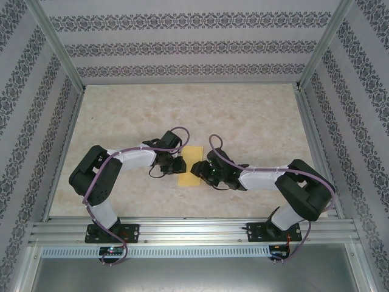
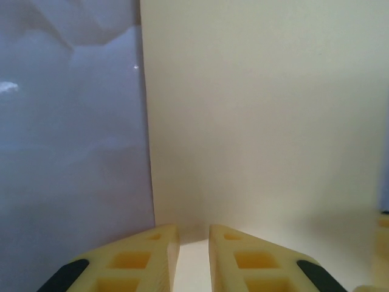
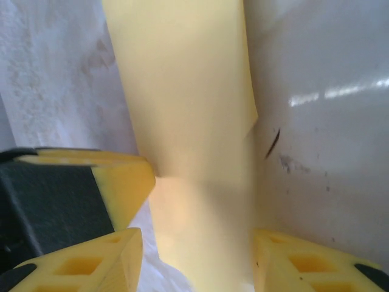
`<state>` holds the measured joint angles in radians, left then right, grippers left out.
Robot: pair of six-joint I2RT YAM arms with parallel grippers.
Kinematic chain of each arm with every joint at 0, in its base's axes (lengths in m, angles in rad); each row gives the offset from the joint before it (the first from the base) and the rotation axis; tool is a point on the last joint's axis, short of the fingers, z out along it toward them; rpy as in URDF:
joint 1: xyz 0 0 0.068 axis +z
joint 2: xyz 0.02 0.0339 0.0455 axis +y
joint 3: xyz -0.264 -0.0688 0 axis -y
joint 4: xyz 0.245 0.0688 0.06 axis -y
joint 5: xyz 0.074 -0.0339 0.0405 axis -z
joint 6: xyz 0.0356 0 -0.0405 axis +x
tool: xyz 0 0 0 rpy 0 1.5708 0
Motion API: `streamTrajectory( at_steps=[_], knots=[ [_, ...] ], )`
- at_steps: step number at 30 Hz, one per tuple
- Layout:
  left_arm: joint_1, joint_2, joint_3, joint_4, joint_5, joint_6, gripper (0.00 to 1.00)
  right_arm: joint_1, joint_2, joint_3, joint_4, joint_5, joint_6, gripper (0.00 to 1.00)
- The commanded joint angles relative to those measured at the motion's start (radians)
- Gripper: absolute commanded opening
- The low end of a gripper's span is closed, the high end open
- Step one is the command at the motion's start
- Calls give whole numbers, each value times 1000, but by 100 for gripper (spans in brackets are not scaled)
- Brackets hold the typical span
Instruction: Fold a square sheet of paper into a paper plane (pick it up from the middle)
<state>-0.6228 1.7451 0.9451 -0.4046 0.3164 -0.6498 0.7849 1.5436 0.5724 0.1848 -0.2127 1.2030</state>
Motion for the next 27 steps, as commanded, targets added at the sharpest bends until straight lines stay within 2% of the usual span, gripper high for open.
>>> streamTrajectory(
  at_steps=[1,6,10,12,17,20,23,27],
  knots=[
    [6,24,-23,-2,-28,27,23,-30,-6,5,55,3,-37,50],
    [6,23,-22,0,-25,29,23,-69,33,29,113,-99,-75,45],
    [6,0,-26,9,-23,30,23,-79,77,55,109,-125,-78,39],
    [6,-18,-29,13,-20,31,24,-82,112,74,104,-142,-76,29],
    [6,-83,-42,20,-17,57,27,-87,164,92,110,-145,-43,16],
    [6,-151,-64,24,-8,95,33,-89,173,102,106,-148,-28,12],
    [-9,-246,-119,47,9,145,45,-90,177,116,94,-159,-20,11],
    [-89,-370,-183,20,-78,242,54,-92,172,128,67,-165,-8,11]
  ],
)
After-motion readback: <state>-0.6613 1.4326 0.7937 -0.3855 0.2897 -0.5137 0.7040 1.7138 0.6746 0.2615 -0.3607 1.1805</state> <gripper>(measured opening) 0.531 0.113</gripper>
